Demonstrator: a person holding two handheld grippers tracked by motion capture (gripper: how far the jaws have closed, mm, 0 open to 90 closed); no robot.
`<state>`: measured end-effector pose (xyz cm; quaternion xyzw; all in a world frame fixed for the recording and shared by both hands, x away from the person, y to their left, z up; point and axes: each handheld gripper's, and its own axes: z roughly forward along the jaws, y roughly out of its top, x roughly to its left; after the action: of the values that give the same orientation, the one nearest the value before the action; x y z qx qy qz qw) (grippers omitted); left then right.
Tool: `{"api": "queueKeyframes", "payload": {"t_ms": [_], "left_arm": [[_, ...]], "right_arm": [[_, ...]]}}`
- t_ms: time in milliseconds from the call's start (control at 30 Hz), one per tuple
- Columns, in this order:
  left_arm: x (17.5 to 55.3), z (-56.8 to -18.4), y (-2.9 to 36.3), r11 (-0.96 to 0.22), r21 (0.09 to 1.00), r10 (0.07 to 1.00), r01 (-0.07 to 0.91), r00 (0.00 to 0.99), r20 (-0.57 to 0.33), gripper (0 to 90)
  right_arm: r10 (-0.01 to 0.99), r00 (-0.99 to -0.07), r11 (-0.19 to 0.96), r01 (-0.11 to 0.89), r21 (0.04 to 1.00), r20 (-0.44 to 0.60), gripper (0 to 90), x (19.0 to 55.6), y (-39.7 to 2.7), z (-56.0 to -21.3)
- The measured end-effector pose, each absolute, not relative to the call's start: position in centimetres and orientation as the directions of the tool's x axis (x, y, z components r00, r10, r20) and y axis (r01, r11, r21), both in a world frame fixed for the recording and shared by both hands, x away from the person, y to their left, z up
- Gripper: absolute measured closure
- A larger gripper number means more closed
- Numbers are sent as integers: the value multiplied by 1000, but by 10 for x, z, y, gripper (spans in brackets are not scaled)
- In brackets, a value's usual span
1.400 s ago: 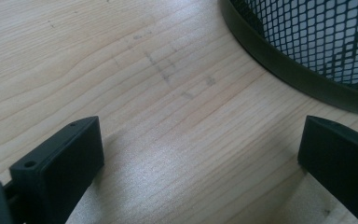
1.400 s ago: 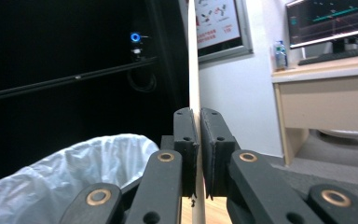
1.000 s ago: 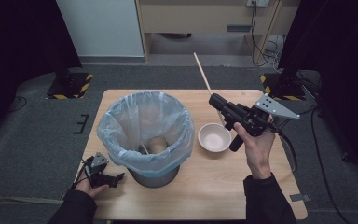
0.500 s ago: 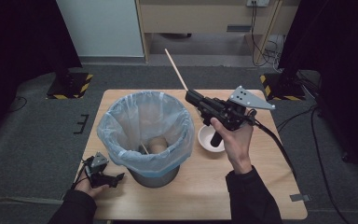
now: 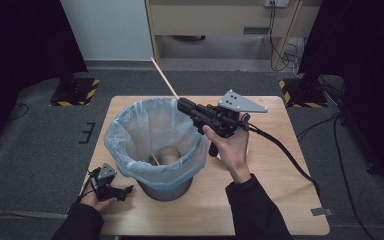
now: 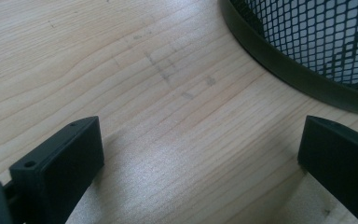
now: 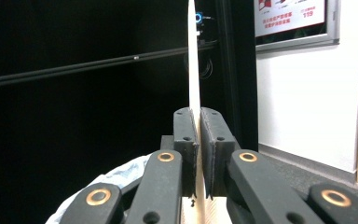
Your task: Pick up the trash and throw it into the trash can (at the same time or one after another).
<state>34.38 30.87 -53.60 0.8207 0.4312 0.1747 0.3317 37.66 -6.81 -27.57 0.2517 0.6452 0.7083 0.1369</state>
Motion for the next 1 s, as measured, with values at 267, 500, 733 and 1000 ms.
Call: {"api": "queueKeyframes", "payload": {"t_ms": [267, 500, 733, 1000], "left_arm": [[344, -536, 309, -409, 695, 823, 592, 567, 1, 0], [344, -536, 309, -408, 695, 823, 592, 567, 1, 0], [344, -536, 309, -408, 695, 824, 592, 567, 1, 0], [344, -536, 309, -408, 695, 824, 592, 567, 1, 0]], "right_arm": [[519, -838, -86, 142, 986, 166, 859, 378, -55, -281], [503, -847, -38, 180, 983, 175, 761, 381, -46, -287], [530, -829, -73, 165, 984, 178, 698, 382, -59, -279], [621, -763, -125, 128, 984, 179, 602, 385, -109, -271]]}}
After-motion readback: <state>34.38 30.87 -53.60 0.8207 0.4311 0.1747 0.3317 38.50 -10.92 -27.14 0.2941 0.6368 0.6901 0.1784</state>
